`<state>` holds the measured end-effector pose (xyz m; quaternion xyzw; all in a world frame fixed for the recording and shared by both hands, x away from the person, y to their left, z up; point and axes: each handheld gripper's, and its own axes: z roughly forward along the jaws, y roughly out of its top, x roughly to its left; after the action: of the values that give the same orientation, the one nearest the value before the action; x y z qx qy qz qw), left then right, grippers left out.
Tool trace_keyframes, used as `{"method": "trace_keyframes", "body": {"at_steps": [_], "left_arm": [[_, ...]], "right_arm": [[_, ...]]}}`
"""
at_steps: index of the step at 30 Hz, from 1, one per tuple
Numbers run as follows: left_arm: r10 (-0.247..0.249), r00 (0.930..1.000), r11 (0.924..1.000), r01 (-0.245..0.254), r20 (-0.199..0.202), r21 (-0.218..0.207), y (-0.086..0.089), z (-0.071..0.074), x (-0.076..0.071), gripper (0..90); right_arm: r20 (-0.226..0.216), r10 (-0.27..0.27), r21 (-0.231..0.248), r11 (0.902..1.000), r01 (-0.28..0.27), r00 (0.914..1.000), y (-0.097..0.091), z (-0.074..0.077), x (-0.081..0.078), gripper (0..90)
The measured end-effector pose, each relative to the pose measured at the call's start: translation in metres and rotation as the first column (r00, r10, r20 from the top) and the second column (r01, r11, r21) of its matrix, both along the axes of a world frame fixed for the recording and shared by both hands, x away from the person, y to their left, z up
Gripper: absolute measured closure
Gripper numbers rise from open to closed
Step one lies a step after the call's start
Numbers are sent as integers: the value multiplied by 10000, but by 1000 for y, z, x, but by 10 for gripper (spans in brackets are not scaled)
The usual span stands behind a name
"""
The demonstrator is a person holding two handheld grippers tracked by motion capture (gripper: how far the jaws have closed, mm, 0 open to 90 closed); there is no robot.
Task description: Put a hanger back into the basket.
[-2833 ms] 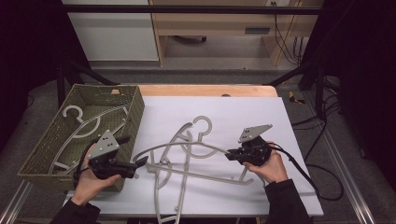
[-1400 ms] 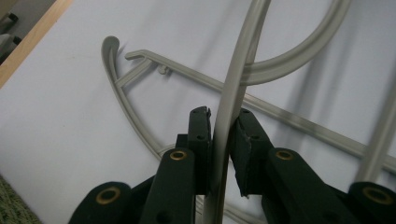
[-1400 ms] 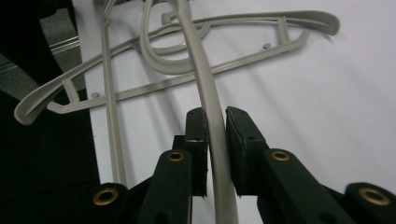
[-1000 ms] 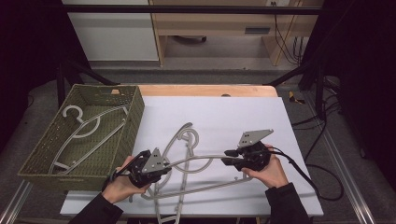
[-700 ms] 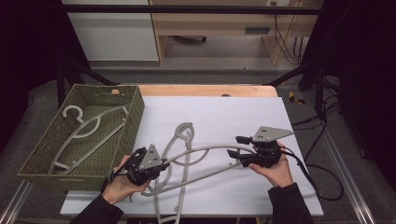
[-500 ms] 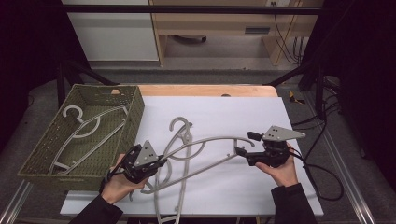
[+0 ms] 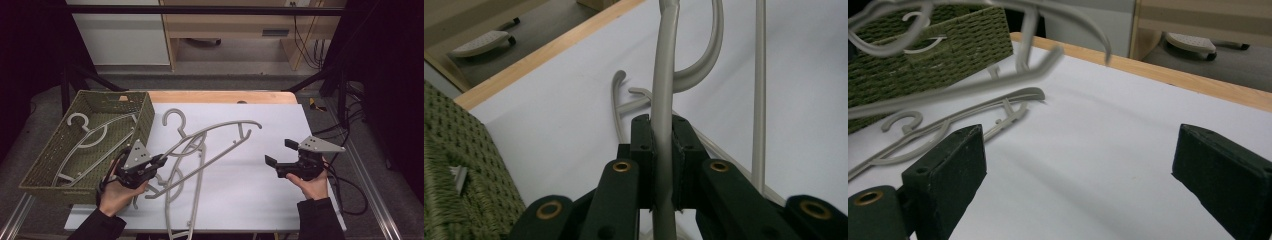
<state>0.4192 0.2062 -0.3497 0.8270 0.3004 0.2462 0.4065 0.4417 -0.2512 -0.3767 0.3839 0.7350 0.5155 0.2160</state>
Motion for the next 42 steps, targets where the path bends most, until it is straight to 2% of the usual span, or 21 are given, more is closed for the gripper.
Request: {"method": "trace_keyframes", "body": {"at_steps": [2,7,17,21,28,29,30,31,32,33,35,38,39,42], "left_arm": [[135,9998,9995,-131,134,-271,7,9,-1,824],[363,9986,9981,-342,391,-521,19,23,-2,823],[556,9961,9962,-507,679,-713,37,50,5,823],[857,9934,9949,-812,756,-600,53,62,13,823],[1218,9902,9919,-1191,685,-432,74,69,23,823],[1371,9885,9895,-1338,635,-540,82,70,26,822],[1371,9885,9895,-1338,635,-540,82,70,26,823],[1612,9845,9860,-1576,696,-539,90,71,30,822],[1612,9845,9860,-1576,696,-539,90,71,30,823],[1809,9809,9830,-1780,714,-456,98,71,33,823],[2008,9779,9791,-1984,574,-450,106,71,35,823],[2186,9743,9754,-2166,546,-409,114,71,38,822],[2384,9695,9708,-2364,574,-402,123,71,40,822],[2516,9662,9675,-2494,563,-422,132,71,43,822]], "right_arm": [[-69,-164,-24,9999,163,9998,-4,-3,0,61],[-112,-334,35,9994,334,9994,-8,-4,0,51],[-40,-549,77,9985,549,9985,-9,-4,-1,45],[-31,-645,20,9979,645,9979,-10,-5,-1,45],[-42,-656,11,9978,656,9978,-9,-5,-1,45],[-36,-665,11,9978,665,9978,-9,-5,-1,45],[-36,-665,11,9978,665,9978,-9,-5,-1,45],[-35,-674,3,9977,674,9977,-9,-5,-1,45],[-35,-674,3,9977,674,9977,-9,-5,-1,45],[-39,-678,2,9977,678,9977,-9,-5,-1,45],[-45,-653,-40,9979,653,9979,-9,-6,0,45],[-60,-645,-74,9979,644,9979,-8,-6,0,44],[-60,-635,-86,9979,634,9980,-8,-6,0,44],[-77,-669,-74,9977,668,9977,-8,-6,0,44]]}}
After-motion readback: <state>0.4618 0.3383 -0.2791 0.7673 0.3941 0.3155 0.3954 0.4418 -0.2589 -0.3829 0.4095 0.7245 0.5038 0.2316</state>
